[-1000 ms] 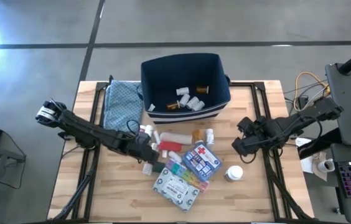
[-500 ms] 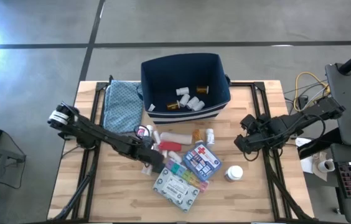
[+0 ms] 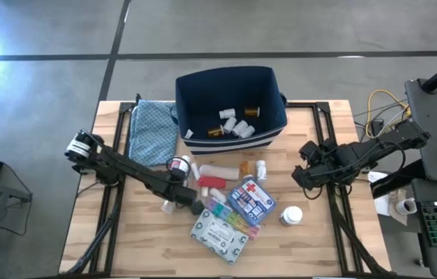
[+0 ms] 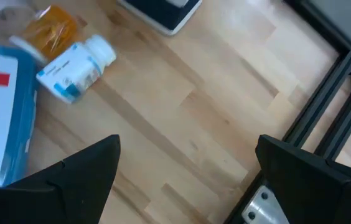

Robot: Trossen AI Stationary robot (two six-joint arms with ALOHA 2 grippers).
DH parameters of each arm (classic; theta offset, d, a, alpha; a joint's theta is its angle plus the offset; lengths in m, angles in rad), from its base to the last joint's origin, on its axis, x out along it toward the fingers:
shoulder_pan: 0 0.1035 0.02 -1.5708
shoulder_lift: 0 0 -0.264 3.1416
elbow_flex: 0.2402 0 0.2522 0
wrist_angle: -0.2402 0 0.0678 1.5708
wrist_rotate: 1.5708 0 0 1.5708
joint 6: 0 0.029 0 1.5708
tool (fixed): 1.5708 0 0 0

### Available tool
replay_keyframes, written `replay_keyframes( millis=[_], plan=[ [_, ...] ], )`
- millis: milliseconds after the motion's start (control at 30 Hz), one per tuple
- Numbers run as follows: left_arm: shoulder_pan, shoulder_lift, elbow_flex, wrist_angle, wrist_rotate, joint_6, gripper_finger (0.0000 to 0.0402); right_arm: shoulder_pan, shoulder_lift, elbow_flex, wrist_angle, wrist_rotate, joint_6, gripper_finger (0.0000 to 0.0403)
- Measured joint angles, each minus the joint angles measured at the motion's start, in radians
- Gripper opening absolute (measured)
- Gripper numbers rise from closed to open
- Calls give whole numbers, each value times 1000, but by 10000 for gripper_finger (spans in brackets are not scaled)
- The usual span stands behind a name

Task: Pick & place medical supplies in basket/bin
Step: Put the large brown bandage into the blue bin

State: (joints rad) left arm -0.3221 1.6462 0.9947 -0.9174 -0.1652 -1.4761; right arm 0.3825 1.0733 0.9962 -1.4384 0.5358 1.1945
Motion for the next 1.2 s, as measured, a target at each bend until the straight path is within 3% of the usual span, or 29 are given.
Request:
replay_keyframes(
  millis=[267, 533, 700, 833, 1000, 1067, 1200],
  plan=[
    [-23, -203, -15, -70, -15, -3, 102, -30, 0, 0, 1, 73, -20, 364],
    [-27, -347, -24, -70, -101, -24, 91, -66, 0, 0, 5, 96, -36, 364],
    [-27, -456, 72, -55, -263, 28, 90, -66, 1, 0, 6, 96, -36, 364],
    [-27, -523, 203, 31, -488, 215, 90, -67, 1, 0, 6, 96, -36, 364],
    [15, -533, 350, 207, -772, 619, 90, -67, 2, 0, 9, 96, -20, 364],
    [78, -516, 393, 262, -827, 794, 90, -67, 2, 0, 11, 96, -20, 364],
    [276, -450, 442, 378, -811, 1073, 101, -67, 2, 0, 15, 96, -19, 364]
  ],
)
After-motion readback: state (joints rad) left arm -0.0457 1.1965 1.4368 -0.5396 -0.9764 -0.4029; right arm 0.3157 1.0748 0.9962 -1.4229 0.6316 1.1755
